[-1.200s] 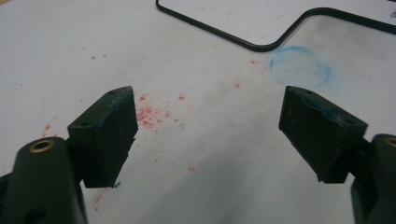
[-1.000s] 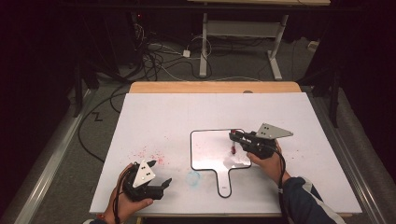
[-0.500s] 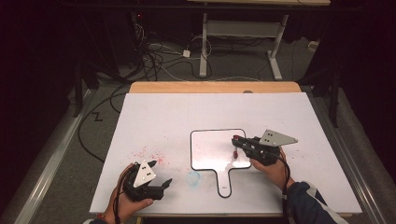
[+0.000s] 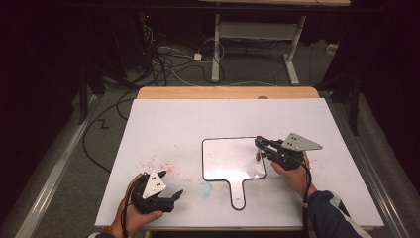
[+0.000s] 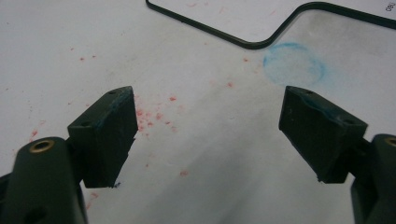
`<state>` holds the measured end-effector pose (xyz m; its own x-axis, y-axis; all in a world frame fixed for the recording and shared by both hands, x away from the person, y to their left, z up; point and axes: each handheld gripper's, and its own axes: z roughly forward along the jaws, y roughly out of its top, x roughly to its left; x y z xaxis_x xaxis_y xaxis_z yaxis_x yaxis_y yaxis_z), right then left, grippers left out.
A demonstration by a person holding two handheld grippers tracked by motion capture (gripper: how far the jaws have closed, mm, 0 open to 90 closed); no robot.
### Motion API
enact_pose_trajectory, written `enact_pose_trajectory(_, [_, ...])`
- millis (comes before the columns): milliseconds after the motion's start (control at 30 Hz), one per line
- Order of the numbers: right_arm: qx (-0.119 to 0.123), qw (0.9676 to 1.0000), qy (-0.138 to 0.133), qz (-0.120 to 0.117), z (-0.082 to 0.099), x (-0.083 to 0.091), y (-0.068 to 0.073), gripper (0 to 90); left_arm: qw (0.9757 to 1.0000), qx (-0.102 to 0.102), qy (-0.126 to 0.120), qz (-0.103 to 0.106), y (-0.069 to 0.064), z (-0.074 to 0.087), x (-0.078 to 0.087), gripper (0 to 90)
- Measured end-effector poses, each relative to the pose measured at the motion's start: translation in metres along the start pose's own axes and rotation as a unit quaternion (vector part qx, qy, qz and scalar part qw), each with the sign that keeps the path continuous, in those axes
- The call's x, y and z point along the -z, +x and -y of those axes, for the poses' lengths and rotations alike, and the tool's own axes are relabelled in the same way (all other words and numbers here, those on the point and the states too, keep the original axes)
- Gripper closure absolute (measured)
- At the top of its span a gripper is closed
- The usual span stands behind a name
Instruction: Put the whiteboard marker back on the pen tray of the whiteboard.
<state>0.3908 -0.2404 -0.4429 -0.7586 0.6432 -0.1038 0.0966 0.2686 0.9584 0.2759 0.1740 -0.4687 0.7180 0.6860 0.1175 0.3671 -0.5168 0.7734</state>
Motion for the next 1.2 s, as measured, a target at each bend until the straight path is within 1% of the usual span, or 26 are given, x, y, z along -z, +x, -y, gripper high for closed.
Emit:
enact_pose_trajectory(100, [-0.007, 0.9998, -0.004, -0.020, -0.001, -0.003, 0.004, 81.4, 1.0000, -0.003, 0.002, -0.001, 0.000, 0.000, 0.000, 18.7])
enact_pose_trajectory(133, [-0.007, 0.9997, -0.001, -0.025, -0.002, -0.003, 0.007, 81.4, 1.0000, -0.004, 0.003, -0.002, 0.000, 0.000, 0.000, 18.7])
enact_pose_trajectory(167, [-0.007, 0.9993, 0.004, -0.036, -0.003, -0.001, 0.012, 81.4, 1.0000, -0.004, 0.004, -0.003, 0.000, 0.001, 0.000, 18.7])
enact_pose_trajectory(200, [-0.002, 0.9987, 0.009, -0.050, -0.004, 0.002, 0.016, 81.4, 1.0000, -0.003, 0.004, -0.003, 0.000, 0.001, 0.000, 18.7])
enact_pose_trajectory(233, [0.008, 0.9982, 0.014, -0.057, -0.005, 0.005, 0.022, 81.4, 1.0000, -0.004, 0.005, -0.003, 0.000, 0.002, 0.000, 18.7])
enact_pose_trajectory(267, [0.019, 0.9979, 0.020, -0.059, -0.006, 0.009, 0.027, 81.4, 1.0000, -0.005, 0.007, -0.004, 0.000, 0.002, 0.000, 18.7])
enact_pose_trajectory(300, [0.022, 0.9975, 0.024, -0.063, -0.006, 0.013, 0.030, 81.4, 1.0000, -0.005, 0.007, -0.004, 0.000, 0.002, 0.000, 18.7])
enact_pose_trajectory(333, [0.019, 0.9974, 0.023, -0.066, -0.005, 0.017, 0.032, 81.4, 1.0000, -0.005, 0.007, -0.004, 0.000, 0.002, 0.000, 18.7])
enact_pose_trajectory(400, [0.021, 0.9979, 0.028, -0.054, -0.005, 0.024, 0.033, 81.4, 1.0000, -0.006, 0.005, -0.004, 0.000, 0.002, 0.001, 18.7])
enact_pose_trajectory(433, [0.026, 0.9982, 0.030, -0.045, -0.004, 0.026, 0.032, 81.4, 0.9999, -0.007, 0.006, -0.005, -0.001, 0.001, 0.001, 18.7])
enact_pose_trajectory(467, [0.033, 0.9985, 0.030, -0.031, -0.003, 0.027, 0.031, 81.4, 0.9999, -0.010, 0.006, -0.005, -0.001, 0.001, 0.001, 18.7])
enact_pose_trajectory(500, [0.035, 0.9987, 0.027, -0.023, -0.002, 0.027, 0.029, 81.4, 0.9999, -0.010, 0.006, -0.005, -0.001, 0.000, 0.000, 18.7])
enact_pose_trajectory(533, [0.026, 0.9992, 0.024, -0.020, -0.001, 0.027, 0.025, 81.4, 0.9999, -0.010, 0.006, -0.005, -0.001, 0.000, 0.000, 18.7])
enact_pose_trajectory(567, [0.024, 0.9994, 0.023, -0.009, -0.001, 0.027, 0.023, 81.4, 0.9999, -0.011, 0.007, -0.004, -0.001, 0.000, -0.001, 18.7])
enact_pose_trajectory(600, [0.020, 0.9995, 0.022, -0.007, 0.000, 0.027, 0.021, 81.4, 0.9999, -0.013, 0.008, -0.004, -0.001, 0.000, -0.001, 18.7])
enact_pose_trajectory(667, [0.007, 0.9997, 0.019, -0.013, 0.000, 0.028, 0.020, 81.4, 0.9999, -0.012, 0.008, -0.002, -0.001, 0.000, -0.002, 18.7])
enact_pose_trajectory(733, [-0.002, 0.9993, 0.016, -0.035, 0.000, 0.028, 0.027, 81.4, 0.9999, -0.012, 0.009, -0.001, -0.001, 0.000, -0.002, 18.7])
enact_pose_trajectory(800, [0.002, 0.9987, 0.016, -0.049, -0.002, 0.024, 0.035, 81.4, 0.9999, -0.011, 0.009, 0.000, -0.001, 0.000, -0.002, 18.7])
enact_pose_trajectory(833, [0.005, 0.9985, 0.018, -0.051, -0.003, 0.023, 0.039, 81.3, 0.9999, -0.012, 0.009, 0.000, -0.001, 0.000, -0.002, 18.7])
enact_pose_trajectory(867, [0.008, 0.9987, 0.019, -0.046, -0.005, 0.022, 0.040, 81.4, 0.9999, -0.013, 0.009, 0.000, -0.001, 0.000, -0.002, 18.7])
enact_pose_trajectory(933, [-0.004, 0.9991, 0.015, -0.039, -0.010, 0.025, 0.039, 81.4, 0.9999, -0.013, 0.008, -0.001, -0.001, 0.000, -0.001, 18.7])
enact_pose_trajectory(967, [-0.011, 0.9994, 0.013, -0.030, -0.014, 0.028, 0.036, 81.4, 0.9999, -0.011, 0.007, -0.002, -0.001, 0.000, -0.001, 18.7])
enact_pose_trajectory(1067, [-0.045, 0.9989, 0.014, -0.007, -0.026, 0.041, 0.026, 81.3, 0.9999, -0.009, 0.008, -0.004, 0.001, 0.001, -0.001, 18.7])
enact_pose_trajectory(1100, [-0.051, 0.9985, 0.018, 0.001, -0.031, 0.046, 0.022, 81.3, 0.9999, -0.008, 0.008, -0.006, 0.001, 0.001, -0.001, 18.7])
enact_pose_trajectory(1133, [-0.062, 0.9977, 0.028, 0.001, -0.034, 0.049, 0.019, 81.3, 0.9999, -0.006, 0.007, -0.005, 0.001, 0.001, -0.001, 18.7])
enact_pose_trajectory(1200, [-0.080, 0.9958, 0.043, 0.013, -0.039, 0.056, 0.013, 81.3, 0.9999, -0.007, 0.007, -0.006, 0.001, 0.001, -0.002, 18.7])
